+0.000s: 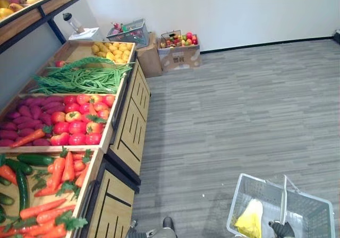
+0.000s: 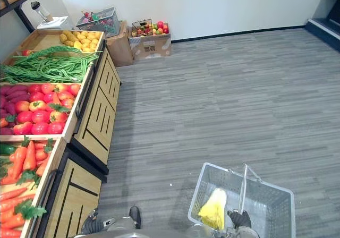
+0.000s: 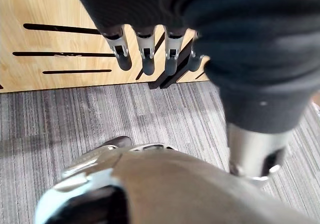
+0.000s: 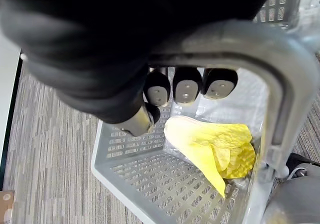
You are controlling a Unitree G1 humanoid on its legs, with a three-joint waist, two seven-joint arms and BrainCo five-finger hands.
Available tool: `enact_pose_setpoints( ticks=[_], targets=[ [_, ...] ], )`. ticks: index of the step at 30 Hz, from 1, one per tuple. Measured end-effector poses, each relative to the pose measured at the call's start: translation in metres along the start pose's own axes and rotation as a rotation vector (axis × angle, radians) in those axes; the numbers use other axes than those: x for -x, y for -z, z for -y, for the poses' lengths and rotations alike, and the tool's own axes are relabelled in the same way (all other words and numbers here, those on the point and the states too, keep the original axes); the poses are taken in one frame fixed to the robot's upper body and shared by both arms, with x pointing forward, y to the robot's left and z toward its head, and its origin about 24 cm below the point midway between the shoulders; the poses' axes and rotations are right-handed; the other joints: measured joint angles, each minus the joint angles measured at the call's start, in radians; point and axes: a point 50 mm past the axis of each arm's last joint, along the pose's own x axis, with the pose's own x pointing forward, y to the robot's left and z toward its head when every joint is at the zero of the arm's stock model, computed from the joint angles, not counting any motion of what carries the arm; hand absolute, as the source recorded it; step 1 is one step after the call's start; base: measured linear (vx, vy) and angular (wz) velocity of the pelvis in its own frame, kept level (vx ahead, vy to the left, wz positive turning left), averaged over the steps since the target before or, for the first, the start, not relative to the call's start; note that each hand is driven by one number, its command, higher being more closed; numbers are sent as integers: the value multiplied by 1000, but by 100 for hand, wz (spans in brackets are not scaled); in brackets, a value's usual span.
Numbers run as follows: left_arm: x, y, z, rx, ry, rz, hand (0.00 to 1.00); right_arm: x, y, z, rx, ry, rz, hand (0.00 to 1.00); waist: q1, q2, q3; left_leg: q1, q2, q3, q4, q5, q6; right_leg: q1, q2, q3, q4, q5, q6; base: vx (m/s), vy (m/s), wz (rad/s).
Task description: Pick vegetable in the basket
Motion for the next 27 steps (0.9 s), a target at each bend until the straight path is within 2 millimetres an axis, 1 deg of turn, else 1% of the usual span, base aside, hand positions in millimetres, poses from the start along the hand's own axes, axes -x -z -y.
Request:
enact_pose_setpoints(
  ticks=[1,2,3,4,5,6,7,8,9,10,11,12,13,14,15,16,17,18,19,20,21,22,23,24,25,26,27],
  targets=[
    [2,4,-2,-3,-4,-5,0,2,4,-5,8,-19,-11,100,9,-18,-6,14,-34,20,8,8,24,34,-24,18,-48,9,19,289,256,-23],
    [2,4,-4,-12,-5,0,0,2,5,-9,14,-31,-6,100,11,-30,-14,13,-52,22,8,-1,34,35,-33,28,-64,11,21,301,222,-7],
    [1,4,-9,-30,-10,9,0,2,4,-13,16,-46,3,100,10,-55,-18,8,-77,23,13,-14,45,34,-51,41,-80,18,32,297,214,9],
    [0,2,-13,-53,-15,24,0,2,2,-18,17,-56,15,100,12,-74,-14,-1,-105,26,33,-26,57,34,-76,50,-86,28,43,322,239,17],
    [0,1,-16,-63,-20,31,0,2,0,-21,14,-61,21,100,11,-83,-15,-12,-124,25,64,-55,69,37,-95,62,-85,37,51,256,191,12],
    [0,1,-16,-64,-20,33,0,2,0,-21,13,-60,21,100,11,-84,-14,-13,-129,25,80,-74,70,40,-102,70,-80,40,51,235,174,6],
    [0,1,-14,-70,-12,33,0,1,-1,-22,10,-49,22,100,11,-85,-13,-14,-137,27,119,-124,74,37,-114,82,-40,48,47,192,138,-1],
    [0,1,-13,-72,-10,33,0,1,-2,-22,10,-47,24,100,11,-86,-13,-13,-136,27,127,-136,73,34,-116,85,-25,49,46,235,163,-4],
    [0,0,-12,-84,0,37,0,-1,-6,-22,9,-46,38,100,12,-76,-20,-1,-135,28,142,-166,79,0,-129,110,66,50,47,228,158,-2],
    [-1,-2,-11,-98,10,42,0,-2,-13,-22,9,-45,66,100,11,-70,-24,18,-139,29,138,-180,79,-62,-150,148,210,59,49,256,178,1],
    [-2,-3,-11,-108,15,43,0,-2,-16,-22,8,-43,82,100,9,-72,-23,29,-143,29,137,-185,81,-93,-162,165,284,73,46,242,177,16],
    [-3,-5,-13,-126,19,48,0,-2,-18,-22,10,-43,100,100,6,-84,-27,54,-161,22,120,-191,91,-147,-191,183,424,117,28,270,164,33],
    [-5,-8,-15,-140,24,50,0,-1,-17,-23,9,-44,103,100,1,-97,-27,93,-180,5,91,-198,102,-195,-223,193,543,203,1,262,125,41],
    [-5,-9,-15,-143,25,52,0,-1,-17,-23,7,-42,103,100,-3,-100,-27,115,-186,-10,76,-206,114,-216,-230,210,593,272,3,320,87,54],
    [-5,-13,-13,-143,27,65,0,0,-17,-25,1,-40,116,100,-20,-81,-26,158,-182,-37,50,-213,129,-262,-228,256,706,346,23,337,38,49],
    [-7,-15,-14,-124,20,56,0,0,-21,-28,-12,-36,133,100,-23,-91,-21,188,-176,-54,47,-232,140,-328,-208,269,827,180,7,338,18,45],
    [-8,-16,-14,-119,17,52,0,0,-23,-29,-14,-36,142,100,-24,-92,-20,201,-168,-58,47,-237,141,-358,-194,261,864,113,-6,368,-22,35],
    [-10,-20,-16,-121,10,56,0,0,-27,-31,-10,-40,158,100,-30,-88,-18,237,-147,-67,37,-238,137,-405,-145,221,872,15,-40,388,-60,42],
    [-11,-23,-15,-114,7,63,0,0,-31,-34,-1,-44,173,100,-38,-78,-13,262,-117,-85,33,-241,133,-429,-89,173,774,-20,-65,388,-85,50],
    [-12,-26,-14,-103,8,70,0,0,-32,-34,0,-42,176,100,-41,-76,-12,268,-104,-88,38,-241,133,-435,-62,161,688,-24,-73,368,-144,57],
    [-14,-33,-15,-66,0,88,0,0,-32,-35,5,-46,176,100,-43,-75,-11,277,-83,-96,50,-241,132,-442,-14,164,485,-18,-64,375,-210,73],
    [-15,-41,-15,-47,-7,109,0,0,-28,-35,9,-46,165,100,-43,-77,-12,280,-65,-122,67,-251,116,-439,23,199,267,19,-50,392,-244,78],
    [-16,-44,-16,-39,-11,120,0,1,-26,-35,10,-46,161,100,-42,-79,-13,281,-58,-131,78,-263,97,-433,38,227,159,58,-52,422,-299,93],
    [-16,-46,-21,-9,-29,132,0,3,-23,-38,3,-52,152,100,-41,-102,-14,290,-58,-153,98,-299,45,-403,45,287,-22,138,-45,449,-339,81],
    [-16,-45,-22,3,-35,129,0,4,-20,-39,0,-54,143,100,-42,-113,-13,302,-57,-172,110,-330,20,-387,43,305,-29,241,-26,530,-396,95],
    [-15,-45,-10,50,-18,115,0,1,-23,-35,-9,-35,134,100,-33,-58,0,326,4,-203,119,-371,6,-390,85,289,72,230,-36,416,-309,64],
    [-14,-45,-6,72,-13,113,0,0,-25,-33,-16,-26,138,100,-30,-44,4,326,10,-212,127,-369,8,-398,87,283,109,197,-38,350,-258,57]
  ],
)
